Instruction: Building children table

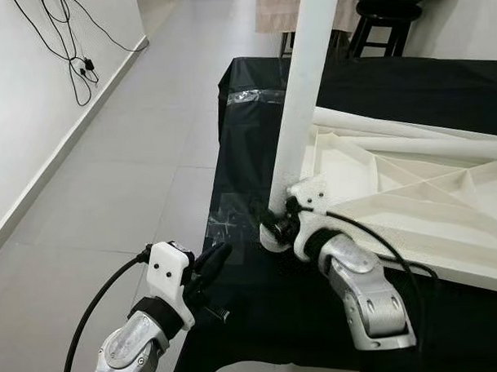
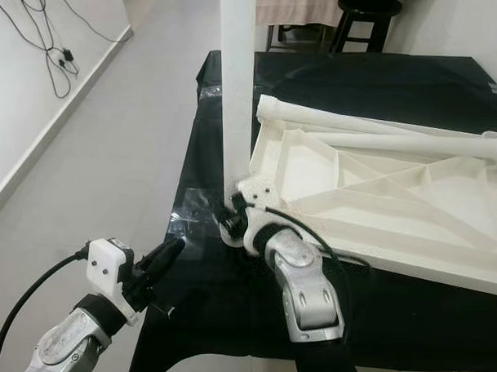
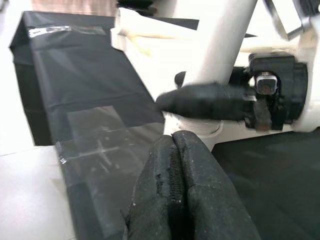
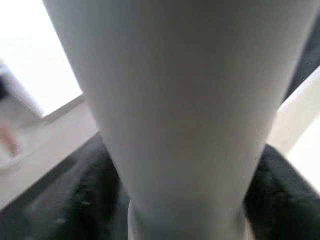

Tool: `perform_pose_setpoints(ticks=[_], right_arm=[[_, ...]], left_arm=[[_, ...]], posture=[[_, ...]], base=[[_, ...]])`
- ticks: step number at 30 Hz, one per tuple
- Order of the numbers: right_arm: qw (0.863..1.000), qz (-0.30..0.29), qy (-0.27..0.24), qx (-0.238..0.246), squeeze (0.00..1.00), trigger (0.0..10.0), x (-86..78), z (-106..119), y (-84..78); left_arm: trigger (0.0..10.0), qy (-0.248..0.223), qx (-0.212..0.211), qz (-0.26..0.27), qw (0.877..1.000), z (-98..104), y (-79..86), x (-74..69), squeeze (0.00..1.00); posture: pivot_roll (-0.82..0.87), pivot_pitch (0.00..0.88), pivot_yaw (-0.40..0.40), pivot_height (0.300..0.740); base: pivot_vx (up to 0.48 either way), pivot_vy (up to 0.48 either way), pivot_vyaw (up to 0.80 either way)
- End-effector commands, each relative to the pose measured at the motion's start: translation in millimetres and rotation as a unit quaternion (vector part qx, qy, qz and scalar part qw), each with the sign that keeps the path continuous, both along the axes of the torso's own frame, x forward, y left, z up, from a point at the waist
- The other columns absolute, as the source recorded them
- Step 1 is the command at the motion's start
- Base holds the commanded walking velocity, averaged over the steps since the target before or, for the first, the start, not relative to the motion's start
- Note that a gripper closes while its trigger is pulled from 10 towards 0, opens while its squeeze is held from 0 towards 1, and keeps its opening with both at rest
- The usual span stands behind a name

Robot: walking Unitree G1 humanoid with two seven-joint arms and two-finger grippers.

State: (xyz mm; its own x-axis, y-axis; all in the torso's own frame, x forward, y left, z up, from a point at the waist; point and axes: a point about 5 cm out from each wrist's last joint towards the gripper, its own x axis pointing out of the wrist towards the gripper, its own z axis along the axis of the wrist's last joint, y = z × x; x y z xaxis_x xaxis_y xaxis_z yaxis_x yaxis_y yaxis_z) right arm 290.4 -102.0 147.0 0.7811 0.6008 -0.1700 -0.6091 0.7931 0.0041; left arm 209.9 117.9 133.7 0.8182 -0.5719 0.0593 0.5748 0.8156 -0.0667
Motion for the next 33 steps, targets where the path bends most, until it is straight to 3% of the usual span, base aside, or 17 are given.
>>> perform_pose_setpoints(ticks=[1, 4, 5, 6, 7, 8, 11, 15, 16, 24, 28, 32, 33], right_arm=[[0.997, 0.066, -0.02, 0.019, 1.0, 10.0, 4.9, 8.8, 6.3], [0.993, 0.11, -0.037, 0.017, 1.0, 10.0, 12.5, 15.0, 0.5], [0.989, 0.138, -0.043, 0.007, 0.3, 10.0, 16.6, 16.7, -3.7], [0.989, 0.138, -0.043, 0.007, 0.3, 10.0, 16.6, 16.7, -3.7], [0.983, 0.176, -0.044, 0.003, 0.0, 10.0, 24.8, 19.8, -11.5], [0.983, 0.176, -0.044, 0.003, 0.0, 10.0, 24.8, 19.8, -11.5], [0.973, 0.229, -0.027, -0.017, 0.0, 10.0, 44.9, 18.9, -25.4], [0.971, 0.238, -0.018, -0.014, 0.0, 10.0, 49.8, 19.5, -27.4], [0.968, 0.25, -0.005, 0.0, 0.0, 0.0, 56.8, 20.8, -28.7], [0.97, 0.242, 0.005, 0.019, 0.0, 0.0, 65.1, 19.0, -37.1], [0.975, 0.223, -0.017, 0.015, 0.0, 0.0, 52.2, 9.3, -53.2], [0.975, 0.219, -0.02, 0.013, 0.0, 0.0, 50.7, 8.4, -54.4], [0.988, 0.155, -0.013, -0.014, 0.0, 0.0, 43.0, 0.3, -56.8]], left_arm=[[10.0, 0.007, 0.007, 0.003, 1.0, -4.0, 1.7, -1.2, 0.0], [10.0, 0.007, 0.007, 0.001, 1.0, -4.1, 1.0, -1.3, 0.0], [10.0, 0.008, 0.006, 0.001, 1.0, -4.4, 0.5, -1.3, 0.0], [10.0, 0.008, 0.006, 0.001, 1.0, -4.4, 0.5, -1.3, 0.0], [10.0, 0.008, 0.006, 0.0, 1.0, -5.1, 0.0, -1.4, 0.0], [10.0, 0.008, 0.006, 0.0, 1.0, -5.1, 0.0, -1.4, 0.0], [10.0, 0.009, 0.007, 0.0, 1.0, -6.1, -0.6, -1.6, 0.0], [10.0, 0.009, 0.008, 0.001, 1.0, -6.3, -0.5, -1.8, 0.0], [10.0, 0.009, 0.009, 0.003, 1.0, -6.5, 0.1, -2.9, 0.0], [10.0, 0.009, 0.011, 0.005, 1.0, -6.2, 0.9, -7.7, 0.0], [10.0, 0.013, 0.01, 0.002, 1.0, -5.3, 0.8, -12.6, 0.0], [10.0, 0.013, 0.01, 0.002, 1.0, -5.1, 0.8, -13.1, 0.0], [10.0, 0.013, 0.009, 0.001, 1.0, -4.8, 1.1, -14.4, 0.0]], posture=[[0.03, 0.116, -0.022, 0.74], [0.03, 0.114, -0.022, 0.74], [0.04, 0.11, -0.024, 0.74], [0.04, 0.11, -0.024, 0.74], [0.04, 0.106, -0.026, 0.74], [0.04, 0.106, -0.026, 0.74], [0.06, 0.095, -0.034, 0.74], [0.07, 0.094, -0.034, 0.74], [0.08, 0.092, -0.035, 0.74], [0.08, 0.098, -0.031, 0.74], [0.07, 0.114, -0.031, 0.74], [0.07, 0.114, -0.031, 0.74], [0.07, 0.126, -0.051, 0.74]], base=[[0.0, 0.0, 0.0], [0.0, 0.0, 0.0], [0.0, 0.0, 0.0], [0.0, 0.0, 0.0], [0.0, 0.0, 0.0], [0.0, 0.0, 0.0], [0.0, 0.0, 0.0], [0.0, 0.0, 0.0], [0.0, 0.0, 0.0], [0.0, 0.0, 0.0], [0.0, 0.0, 0.0], [0.0, 0.0, 0.0], [0.0, 0.0, 0.0]])
